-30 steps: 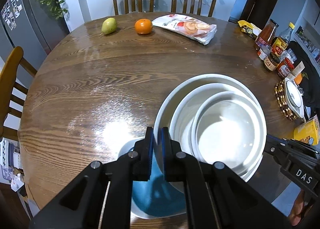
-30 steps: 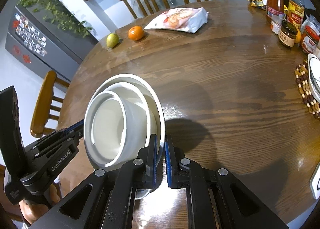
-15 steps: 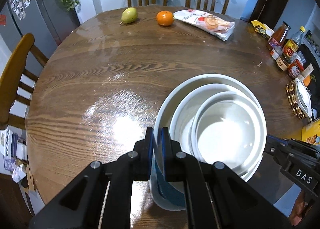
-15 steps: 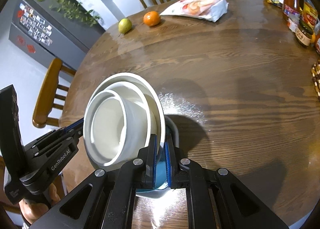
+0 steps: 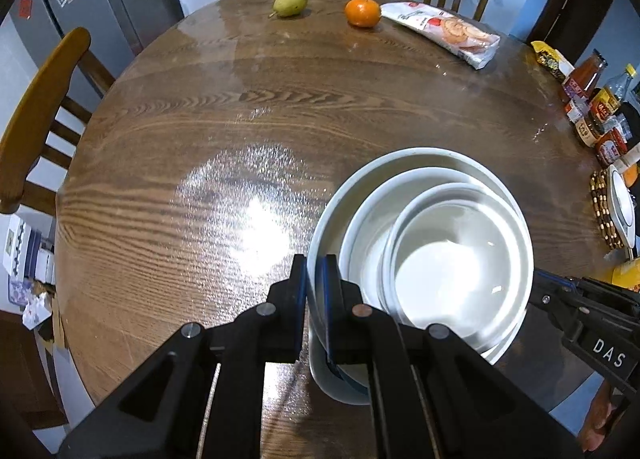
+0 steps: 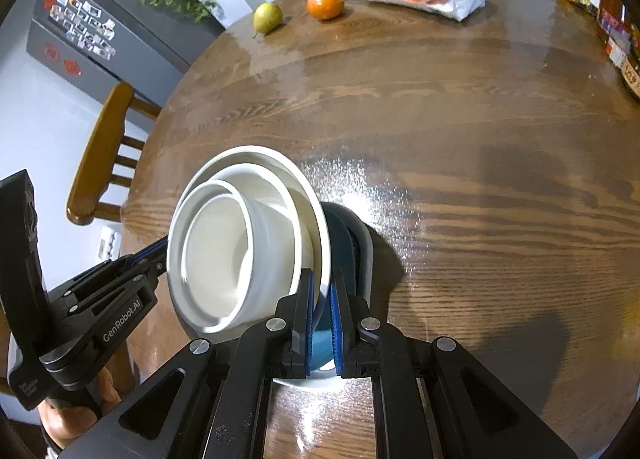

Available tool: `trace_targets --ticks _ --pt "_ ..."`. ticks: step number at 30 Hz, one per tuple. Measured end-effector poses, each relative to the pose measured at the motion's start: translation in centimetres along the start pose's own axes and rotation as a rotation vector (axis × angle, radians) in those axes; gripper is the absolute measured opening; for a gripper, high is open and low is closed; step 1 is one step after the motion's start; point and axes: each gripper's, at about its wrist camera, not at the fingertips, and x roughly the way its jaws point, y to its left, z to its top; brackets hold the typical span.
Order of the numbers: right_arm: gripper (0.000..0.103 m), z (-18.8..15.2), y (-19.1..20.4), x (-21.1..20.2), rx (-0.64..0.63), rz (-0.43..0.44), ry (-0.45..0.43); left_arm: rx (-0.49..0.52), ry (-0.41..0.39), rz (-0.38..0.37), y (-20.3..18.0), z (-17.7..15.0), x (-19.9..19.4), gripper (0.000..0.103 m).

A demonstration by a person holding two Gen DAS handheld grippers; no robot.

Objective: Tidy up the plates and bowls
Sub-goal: 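Carry the nested bowls over the teal dish stack and lower them onto it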

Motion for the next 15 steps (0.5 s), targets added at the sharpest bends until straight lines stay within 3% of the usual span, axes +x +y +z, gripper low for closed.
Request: trace_targets --ticks 4,15 --pt "0.01 0.1 -0.7 0.9 0.016 0.013 0.032 -0.012 0.024 0.016 -0.2 -0.1 0.8 0.003" --pt "0.01 0.9 -1.2 1.3 0.013 0.027 0.037 -0.042 0.001 0.049 -0.4 0.6 0.9 0.003"
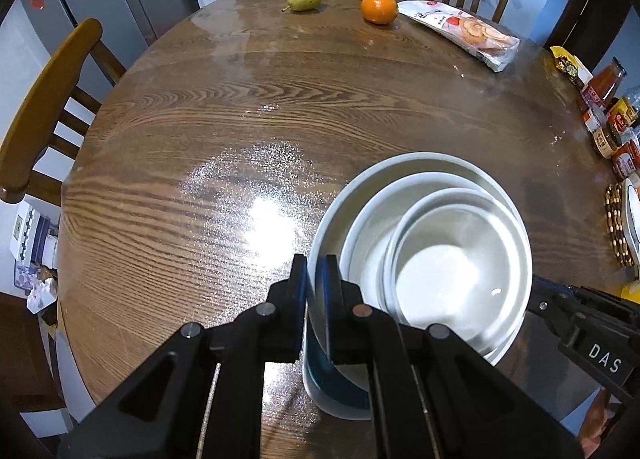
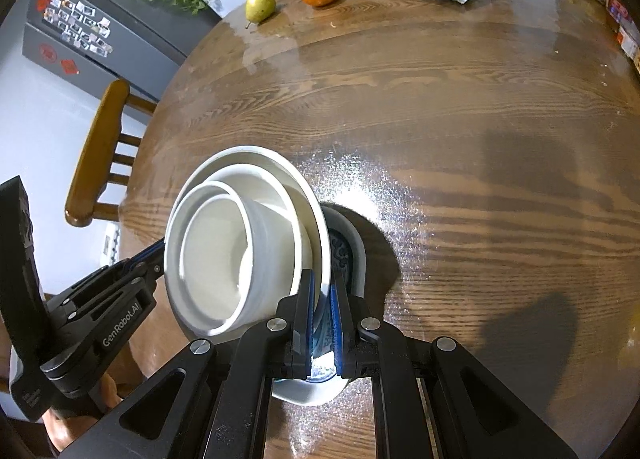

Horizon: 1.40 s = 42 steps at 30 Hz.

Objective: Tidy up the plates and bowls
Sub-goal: 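Carry the nested bowls over the teal dish stack and lower them onto it, then open both grippers to release the bowls on the teal dishes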

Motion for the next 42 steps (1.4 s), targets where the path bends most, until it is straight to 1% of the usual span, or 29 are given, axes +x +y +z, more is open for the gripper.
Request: trace_targets --ticks 6,11,20,22,24,25,26,28,30,39,42 --pt "0.01 0.0 0.0 0.0 -0.009 -0.006 -0.024 -0.005 -0.027 0.015 -0.3 0.1 0.0 0.003" --pt "0.01 0.3 0.1 0.0 -0.009 -0.006 -0.027 -0.015 -0.036 0.012 -0.3 0.2 0.0 0.003" --pt "0.01 1.0 0.4 0.0 -0.024 -0.032 -0.052 -0.033 -0.047 0.002 -0.2 0.8 0.3 0.004" --pt "0.01 1.0 0.5 0.1 -0.028 -0.044 -0.054 -0.034 -0.051 0.009 -0.2 0.7 0.3 0.008" --pt "0.01 0.9 0.6 0.1 -0.032 -0.061 -0.06 -0.041 -0.051 0.001 0.1 0.7 0.2 0.01" --pt "0.01 0.9 0.5 0.1 -0.031 -0.06 -0.06 -0.045 -0.053 0.005 0.2 0.7 0.2 0.015" --pt "0.01 0.9 0.4 0.1 -0.027 -0.058 -0.06 -0.048 -0.055 0.01 0.3 0.7 0.2 0.018" --pt "0.01 0.9 0.3 0.1 -0.023 -0.065 -0.063 -0.054 -0.057 0.016 0.5 0.6 0.1 0.03" --pt "0.01 0.9 0.2 0.0 -0.02 -0.074 -0.065 -0.06 -0.056 0.016 0.7 0.6 0.1 0.034" --pt "0.01 0.9 0.1 -0.5 -0.033 -0.101 -0.074 -0.061 -0.041 0.017 0.5 0.2 0.1 0.045" --pt "0.01 0.9 -0.2 -0.9 -0.034 -0.102 -0.082 -0.063 -0.051 0.026 0.5 0.1 0.0 0.051"
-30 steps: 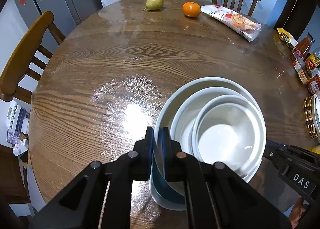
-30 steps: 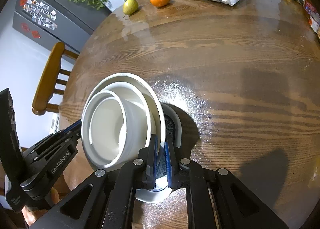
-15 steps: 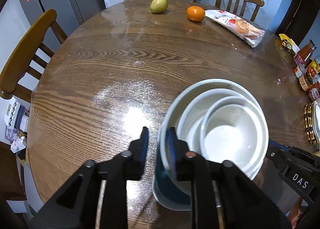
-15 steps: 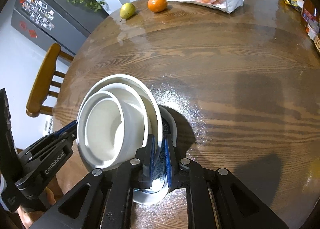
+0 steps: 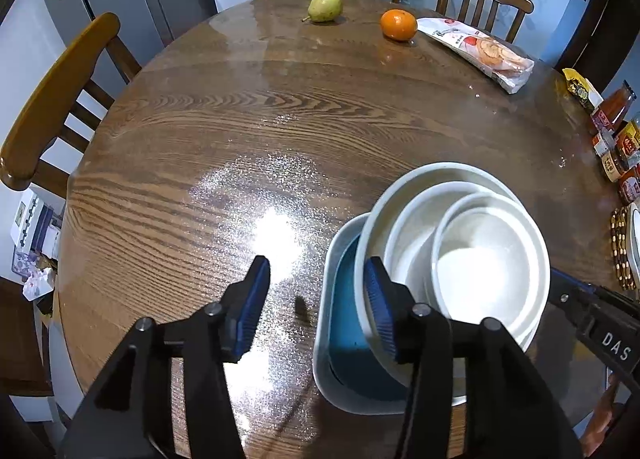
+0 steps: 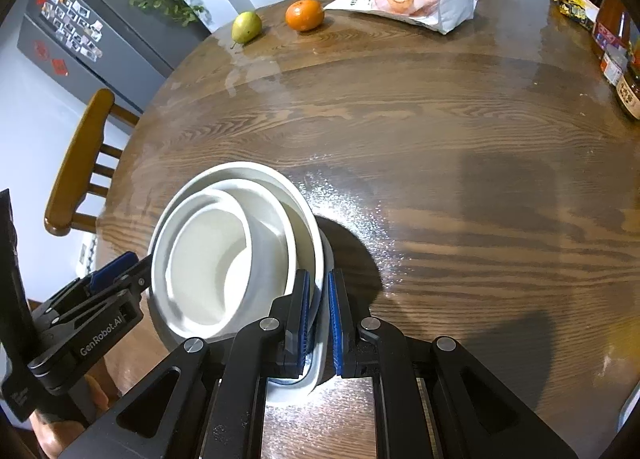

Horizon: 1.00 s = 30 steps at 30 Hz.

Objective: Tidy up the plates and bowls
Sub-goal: 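Open both grippers to release the bowls on the teal dishes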

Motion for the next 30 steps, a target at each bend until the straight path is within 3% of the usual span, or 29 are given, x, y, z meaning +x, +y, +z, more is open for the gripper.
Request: trace_targets --ticks 5,30 --pt "0.01 0.2 0.0 -1.0 -0.023 -0.018 -0.029 0.003 -0.015 0.015 -0.2 0.1 -0.3 0.053" --pt "0.011 0.1 1.2 -1.2 -0.07 0.039 -0.015 0.003 -0.058 0.038 -0.7 -0.2 -1.6 0.057"
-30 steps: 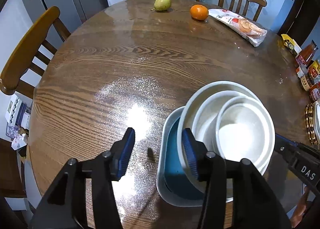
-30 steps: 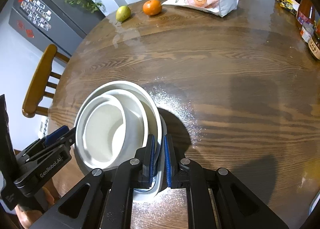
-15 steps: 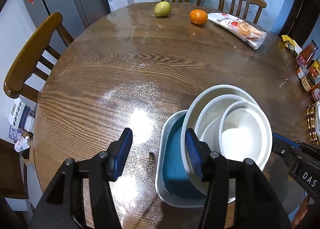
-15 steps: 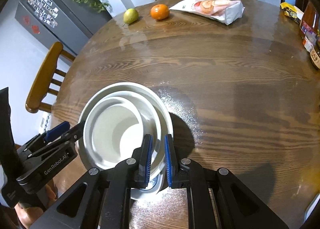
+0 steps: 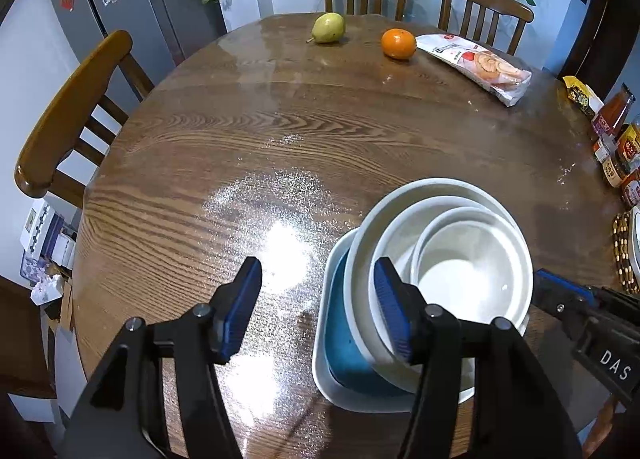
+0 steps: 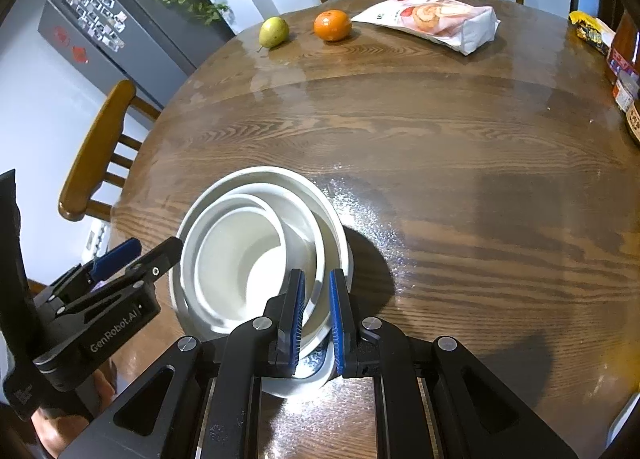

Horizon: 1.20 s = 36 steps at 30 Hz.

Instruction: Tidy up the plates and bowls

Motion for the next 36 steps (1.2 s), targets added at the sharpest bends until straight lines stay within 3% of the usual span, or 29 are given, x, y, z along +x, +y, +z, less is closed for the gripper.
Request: trace_targets --ticks 9,17,19,21,23,28,32,36 --pt "0.011 -0.2 0.2 -0.2 -0.006 0.011 0.004 -0.01 -0.01 -0.002 0.0 -0.1 -0.4 0.058" --pt "0.011 -0.3 0.3 -0.8 -0.021 0.006 -0.009 -0.019 -0.03 -0.005 0.0 -0.2 -1.2 0.068" --pt "0.015 -0.4 0.3 -1.1 -0.027 0.001 -0.015 -0.022 -0.036 -0.006 -0.1 -0.3 -1.4 0.072" --pt "0.034 -0.5 0.2 -1.3 -0.032 -0.005 -0.023 -0.021 -0.042 -0.009 -0.1 -0.4 -1.6 0.074" --pt "0.041 -0.6 0.0 -1.6 -0.029 -0.012 -0.029 -0.021 -0.047 -0.012 -0.2 -0.5 -1.9 0.074" --pt "0.042 -0.8 -0.1 -2.1 -0.052 -0.005 -0.04 -0.024 -0.059 -0.021 -0.2 -0.6 -2.3 0.078" --pt "0.055 -1.0 0.2 -2.6 -0.097 0.021 -0.061 -0.025 -0.087 -0.027 -0.3 -0.6 -3.2 0.082" --pt "0.058 -1.4 0.9 -3.2 -0.16 0.042 -0.079 -0.019 -0.111 -0.035 -0.4 -0.6 -3.9 0.085"
